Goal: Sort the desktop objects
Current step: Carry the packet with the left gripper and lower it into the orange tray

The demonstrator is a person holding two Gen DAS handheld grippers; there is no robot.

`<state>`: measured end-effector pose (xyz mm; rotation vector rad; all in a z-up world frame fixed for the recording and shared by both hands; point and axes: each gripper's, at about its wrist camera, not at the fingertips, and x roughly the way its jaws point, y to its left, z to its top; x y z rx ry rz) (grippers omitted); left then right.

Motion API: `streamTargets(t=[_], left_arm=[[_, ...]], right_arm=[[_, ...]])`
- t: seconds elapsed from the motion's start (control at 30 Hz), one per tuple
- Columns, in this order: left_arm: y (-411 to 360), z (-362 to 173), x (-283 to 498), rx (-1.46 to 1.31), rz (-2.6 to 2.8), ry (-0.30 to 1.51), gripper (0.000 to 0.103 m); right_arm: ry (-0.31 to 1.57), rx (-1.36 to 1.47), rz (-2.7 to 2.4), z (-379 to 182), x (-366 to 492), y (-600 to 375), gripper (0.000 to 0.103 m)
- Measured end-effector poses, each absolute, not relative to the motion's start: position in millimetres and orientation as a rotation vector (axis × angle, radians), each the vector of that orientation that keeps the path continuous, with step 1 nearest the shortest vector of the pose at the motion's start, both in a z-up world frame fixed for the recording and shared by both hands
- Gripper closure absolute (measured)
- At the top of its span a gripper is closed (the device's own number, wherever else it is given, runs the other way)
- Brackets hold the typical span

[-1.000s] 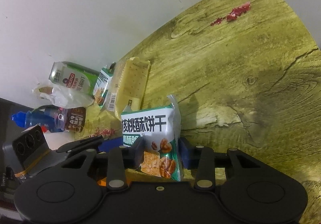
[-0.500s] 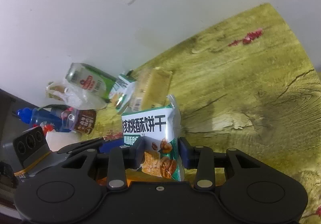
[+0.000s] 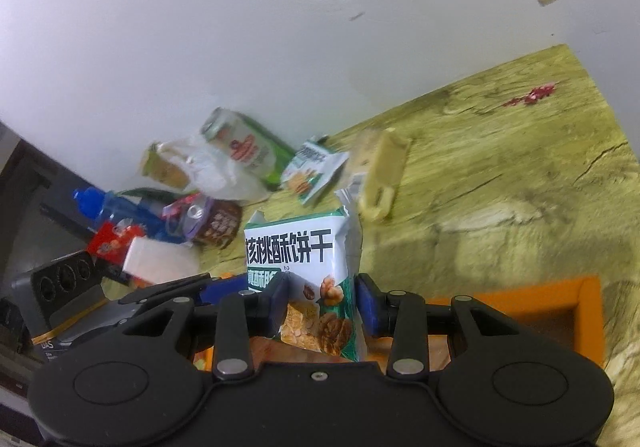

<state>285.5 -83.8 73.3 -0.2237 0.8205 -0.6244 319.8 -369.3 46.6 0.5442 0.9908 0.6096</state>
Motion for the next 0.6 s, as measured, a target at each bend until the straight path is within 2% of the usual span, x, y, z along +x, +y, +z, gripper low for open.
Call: streamTargets(t=[0.3, 0.6], left_arm=[[-56.4, 73.6, 219.0, -0.231, -0.589, 0.782, 0.06], [-27.6, 44.5, 164.8, -0.287, -0.55, 0.765, 0.06]], right_arm=[[0.986, 0.524, 0.66, 51.1, 265.8, -341.5, 0.067], [0.996, 0.523, 0.688, 30.9, 218.1, -316.1, 0.067]])
